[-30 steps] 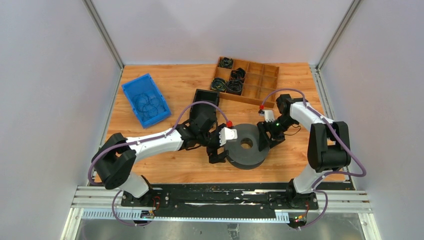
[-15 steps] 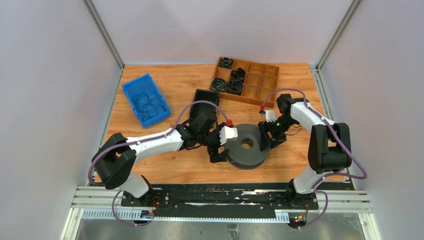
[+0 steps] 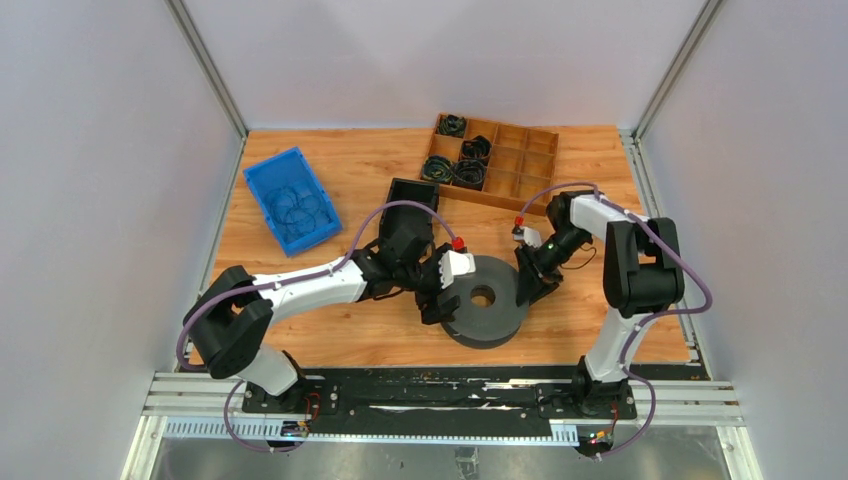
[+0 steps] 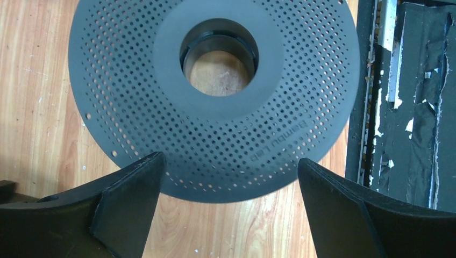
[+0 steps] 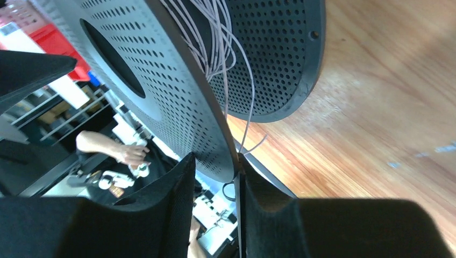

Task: Wrap the cables
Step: Adjust the cable reel at the center of the board.

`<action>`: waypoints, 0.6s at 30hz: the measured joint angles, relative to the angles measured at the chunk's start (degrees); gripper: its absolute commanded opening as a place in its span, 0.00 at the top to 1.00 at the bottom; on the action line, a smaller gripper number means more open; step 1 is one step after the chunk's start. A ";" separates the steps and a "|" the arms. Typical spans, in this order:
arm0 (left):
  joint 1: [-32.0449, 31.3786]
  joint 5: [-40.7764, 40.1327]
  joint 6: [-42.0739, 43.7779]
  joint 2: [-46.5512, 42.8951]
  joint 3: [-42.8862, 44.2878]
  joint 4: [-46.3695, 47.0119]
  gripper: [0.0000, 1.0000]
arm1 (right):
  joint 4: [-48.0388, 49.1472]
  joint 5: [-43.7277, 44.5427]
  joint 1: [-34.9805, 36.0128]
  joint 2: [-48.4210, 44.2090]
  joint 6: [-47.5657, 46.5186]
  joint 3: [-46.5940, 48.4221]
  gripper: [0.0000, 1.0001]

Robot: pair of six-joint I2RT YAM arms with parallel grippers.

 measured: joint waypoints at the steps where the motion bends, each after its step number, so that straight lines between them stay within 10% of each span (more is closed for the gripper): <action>1: 0.00 -0.09 -0.13 0.00 -0.11 0.07 0.02 | -0.37 -0.76 -0.04 0.72 -0.11 0.09 0.74; 18: -0.74 -1.53 -0.81 0.66 -1.25 4.07 0.02 | -2.73 -12.61 -1.62 8.70 -2.03 0.59 0.69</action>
